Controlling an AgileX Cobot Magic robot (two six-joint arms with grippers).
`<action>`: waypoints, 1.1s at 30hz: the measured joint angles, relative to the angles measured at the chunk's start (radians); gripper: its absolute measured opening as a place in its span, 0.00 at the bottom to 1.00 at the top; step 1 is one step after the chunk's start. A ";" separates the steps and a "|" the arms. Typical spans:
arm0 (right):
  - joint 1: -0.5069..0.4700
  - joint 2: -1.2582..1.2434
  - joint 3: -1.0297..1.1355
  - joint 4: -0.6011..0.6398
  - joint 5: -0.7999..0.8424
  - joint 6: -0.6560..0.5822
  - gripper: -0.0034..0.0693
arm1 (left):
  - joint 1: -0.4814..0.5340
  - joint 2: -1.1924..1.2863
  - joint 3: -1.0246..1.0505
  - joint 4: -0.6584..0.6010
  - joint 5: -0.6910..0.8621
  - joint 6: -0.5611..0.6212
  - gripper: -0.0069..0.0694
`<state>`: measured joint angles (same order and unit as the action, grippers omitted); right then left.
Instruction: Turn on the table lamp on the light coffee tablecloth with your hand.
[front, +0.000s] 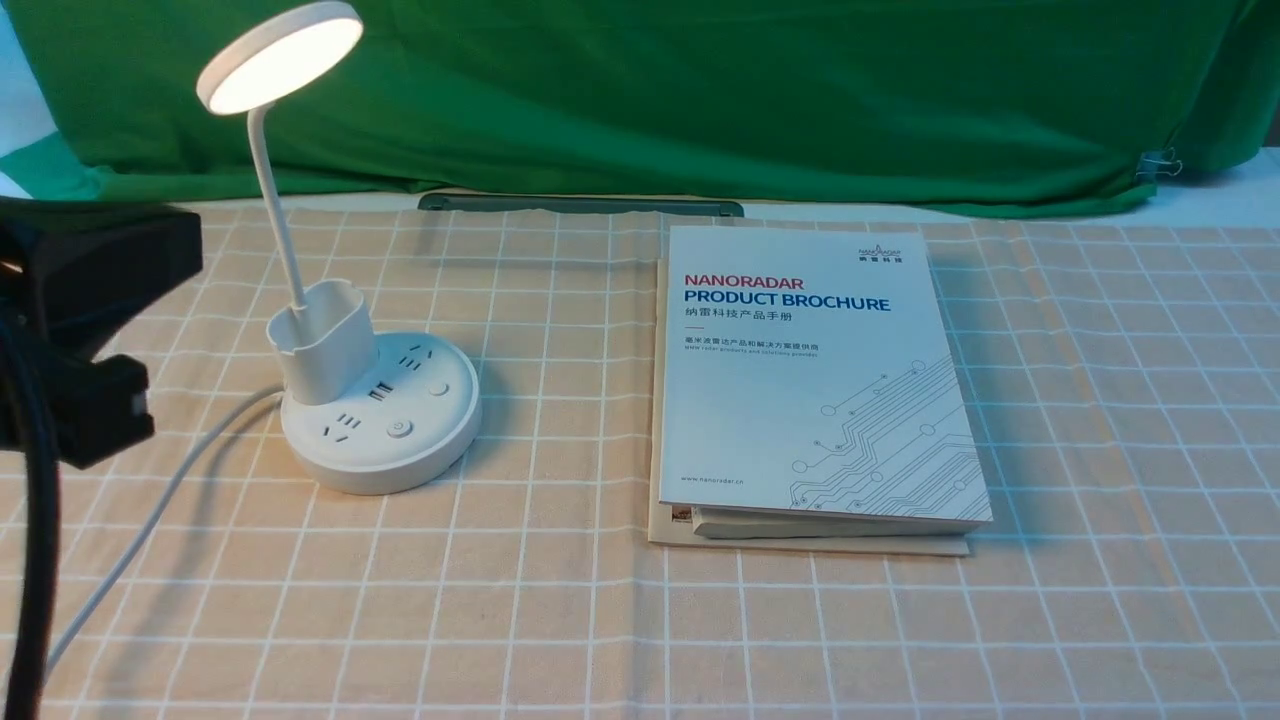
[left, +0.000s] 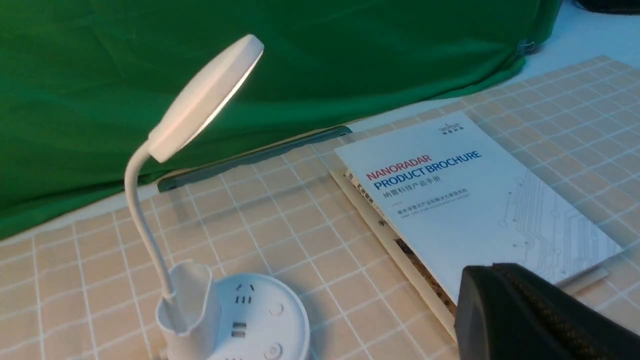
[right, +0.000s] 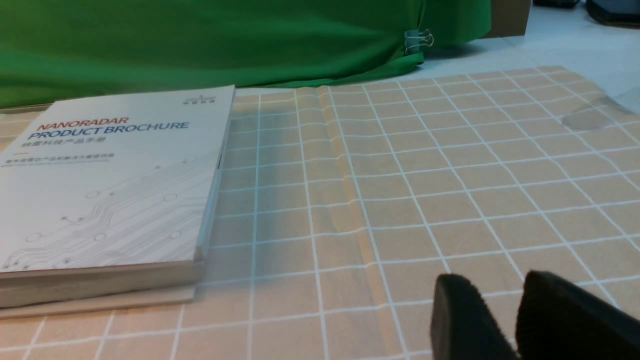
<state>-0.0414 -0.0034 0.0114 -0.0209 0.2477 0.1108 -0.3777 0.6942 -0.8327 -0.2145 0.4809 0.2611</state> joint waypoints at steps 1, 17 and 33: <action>0.000 0.000 0.000 0.000 0.000 0.000 0.38 | 0.000 -0.020 0.034 0.024 -0.067 0.000 0.09; 0.000 0.000 0.000 0.000 0.000 0.000 0.38 | 0.313 -0.673 0.723 0.146 -0.500 -0.232 0.13; 0.000 0.000 0.000 0.000 0.000 0.000 0.38 | 0.314 -0.693 0.838 0.131 -0.253 -0.362 0.15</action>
<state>-0.0414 -0.0034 0.0114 -0.0209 0.2472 0.1108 -0.0634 0.0009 0.0052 -0.0840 0.2276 -0.1012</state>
